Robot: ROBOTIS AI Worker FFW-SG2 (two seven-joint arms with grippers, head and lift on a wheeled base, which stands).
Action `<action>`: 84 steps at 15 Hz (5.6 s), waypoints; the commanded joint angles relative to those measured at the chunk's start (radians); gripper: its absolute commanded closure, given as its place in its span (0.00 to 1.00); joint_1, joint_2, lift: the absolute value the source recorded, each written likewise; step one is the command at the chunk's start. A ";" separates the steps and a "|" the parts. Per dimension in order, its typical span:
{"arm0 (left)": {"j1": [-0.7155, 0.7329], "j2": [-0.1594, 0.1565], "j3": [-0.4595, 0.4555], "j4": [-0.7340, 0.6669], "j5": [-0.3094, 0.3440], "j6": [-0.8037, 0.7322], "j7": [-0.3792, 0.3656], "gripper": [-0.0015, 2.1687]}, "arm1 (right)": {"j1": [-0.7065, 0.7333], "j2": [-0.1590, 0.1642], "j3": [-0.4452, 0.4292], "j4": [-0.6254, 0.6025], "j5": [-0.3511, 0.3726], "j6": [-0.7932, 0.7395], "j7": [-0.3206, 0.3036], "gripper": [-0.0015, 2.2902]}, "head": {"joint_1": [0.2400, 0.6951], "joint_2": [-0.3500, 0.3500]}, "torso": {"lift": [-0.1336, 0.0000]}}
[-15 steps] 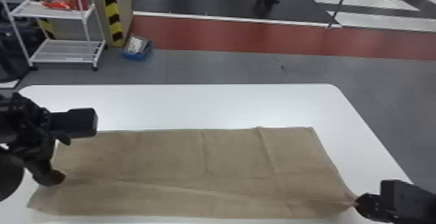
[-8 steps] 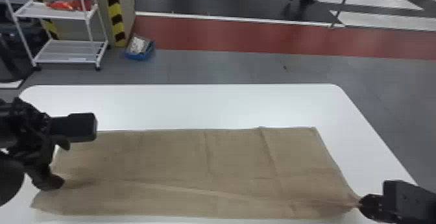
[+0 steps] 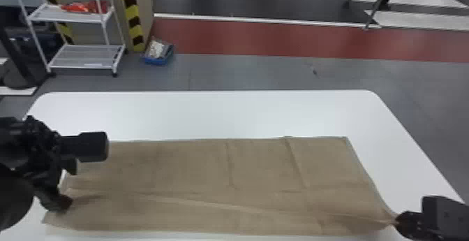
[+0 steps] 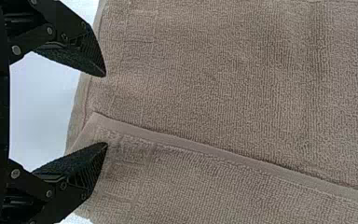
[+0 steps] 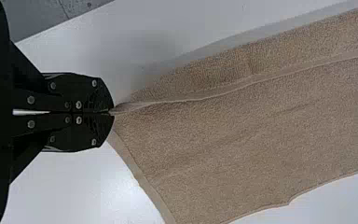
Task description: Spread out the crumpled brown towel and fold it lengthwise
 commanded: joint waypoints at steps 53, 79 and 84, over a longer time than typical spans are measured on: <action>-0.098 -0.032 0.103 0.000 0.050 -0.055 -0.010 0.49 | -0.656 -0.098 0.250 0.474 -0.028 0.298 0.005 0.88 | 1.00 0.42 | 0.07; -0.144 -0.179 0.218 0.134 0.081 0.114 0.192 0.48 | -0.768 -0.046 0.123 0.837 -0.076 0.080 -0.002 0.88 | 1.00 0.41 | 0.07; -0.158 -0.173 0.241 0.171 0.098 0.107 0.178 0.48 | -0.805 -0.055 0.091 0.888 -0.119 0.068 -0.028 0.88 | 1.00 0.42 | 0.07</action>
